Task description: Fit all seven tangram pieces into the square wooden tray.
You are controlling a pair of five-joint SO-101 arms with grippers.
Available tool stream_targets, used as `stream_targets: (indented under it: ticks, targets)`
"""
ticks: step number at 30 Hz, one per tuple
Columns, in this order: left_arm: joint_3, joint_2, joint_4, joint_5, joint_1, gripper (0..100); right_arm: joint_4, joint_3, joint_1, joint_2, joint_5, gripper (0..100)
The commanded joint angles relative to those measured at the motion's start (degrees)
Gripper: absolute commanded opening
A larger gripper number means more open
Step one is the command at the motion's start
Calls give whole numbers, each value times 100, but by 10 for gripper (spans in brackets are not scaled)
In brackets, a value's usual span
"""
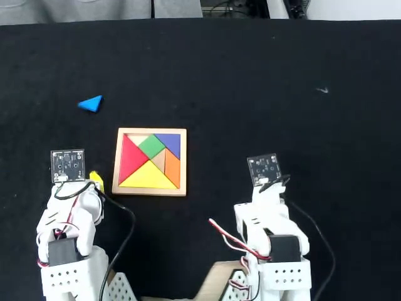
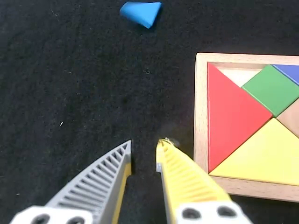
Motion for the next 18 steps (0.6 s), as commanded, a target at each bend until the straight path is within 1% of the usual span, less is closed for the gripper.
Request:
stream_targets:
  ticks: [1, 12, 18]
  targets:
    - [110, 18, 62, 35, -22, 100, 26, -4, 88, -514, -70, 11]
    - [110, 18, 62, 44, 31, 100, 26, -4, 88, -514, -70, 11]
    - [110, -18, 114, 35, 734, 102, 26, -4, 88, -514, -70, 11]
